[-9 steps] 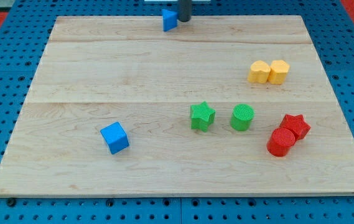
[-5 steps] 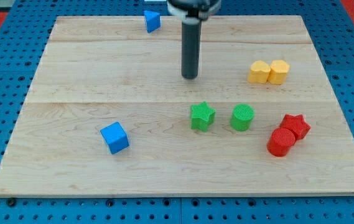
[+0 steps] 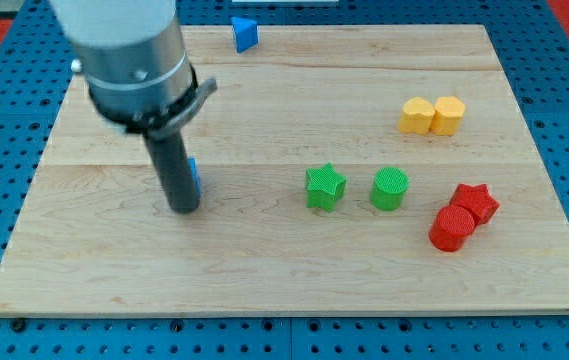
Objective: Move the blue cube at the bottom of the blue triangle
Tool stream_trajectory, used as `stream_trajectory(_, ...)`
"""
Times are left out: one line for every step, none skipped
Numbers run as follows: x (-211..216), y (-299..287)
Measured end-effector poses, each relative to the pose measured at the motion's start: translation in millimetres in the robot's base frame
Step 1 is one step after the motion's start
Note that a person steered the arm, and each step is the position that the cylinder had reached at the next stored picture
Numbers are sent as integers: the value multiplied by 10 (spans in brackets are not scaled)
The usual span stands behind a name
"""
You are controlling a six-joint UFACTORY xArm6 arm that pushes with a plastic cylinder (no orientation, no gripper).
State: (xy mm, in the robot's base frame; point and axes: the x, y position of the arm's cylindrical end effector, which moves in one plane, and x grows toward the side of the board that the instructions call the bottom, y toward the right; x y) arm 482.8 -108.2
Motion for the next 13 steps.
stream_trajectory(-526, 21)
stream_trajectory(-1056, 21)
stream_trajectory(-1379, 55)
stream_trajectory(-1085, 73)
stream_trajectory(-1085, -492)
stream_trajectory(-1124, -864)
stream_trajectory(-1480, -204)
stream_trajectory(-1748, 384)
stream_trajectory(-1445, 478)
stream_trajectory(-1317, 766)
stream_trajectory(-1524, 895)
stream_trajectory(-1695, 712)
stream_trajectory(-1846, 535)
